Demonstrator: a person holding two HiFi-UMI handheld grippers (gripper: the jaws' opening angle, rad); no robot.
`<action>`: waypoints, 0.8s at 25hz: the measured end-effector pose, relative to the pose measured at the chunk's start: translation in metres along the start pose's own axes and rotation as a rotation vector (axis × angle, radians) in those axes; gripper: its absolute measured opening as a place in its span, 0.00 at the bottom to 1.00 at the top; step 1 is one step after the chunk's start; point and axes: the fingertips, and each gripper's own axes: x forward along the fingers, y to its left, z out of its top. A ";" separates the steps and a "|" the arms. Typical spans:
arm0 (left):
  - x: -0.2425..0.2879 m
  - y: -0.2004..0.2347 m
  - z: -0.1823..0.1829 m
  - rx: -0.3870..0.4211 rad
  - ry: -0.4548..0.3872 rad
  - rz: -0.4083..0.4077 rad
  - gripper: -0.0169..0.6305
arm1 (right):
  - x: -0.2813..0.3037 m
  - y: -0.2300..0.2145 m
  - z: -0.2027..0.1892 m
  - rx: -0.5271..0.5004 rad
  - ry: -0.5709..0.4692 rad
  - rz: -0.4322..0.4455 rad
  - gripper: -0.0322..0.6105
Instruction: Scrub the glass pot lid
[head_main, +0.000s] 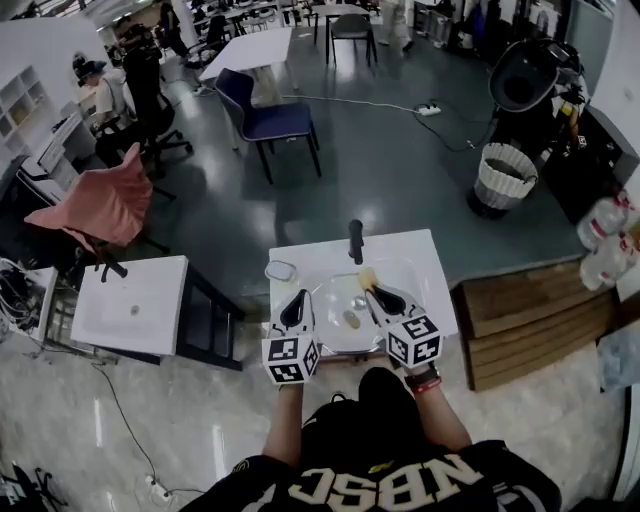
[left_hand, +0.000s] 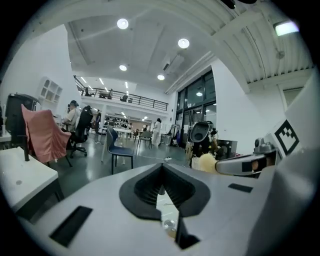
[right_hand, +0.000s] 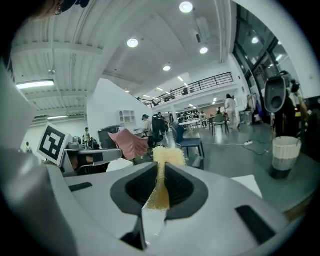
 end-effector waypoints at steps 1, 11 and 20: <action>0.008 -0.001 -0.007 -0.006 0.021 -0.020 0.05 | 0.000 -0.009 -0.005 0.016 0.006 -0.025 0.13; 0.052 -0.001 -0.124 -0.083 0.360 -0.054 0.05 | 0.022 -0.057 -0.049 0.088 0.121 -0.056 0.13; 0.043 0.036 -0.202 -0.154 0.578 0.065 0.05 | 0.066 -0.045 -0.098 0.082 0.296 0.094 0.13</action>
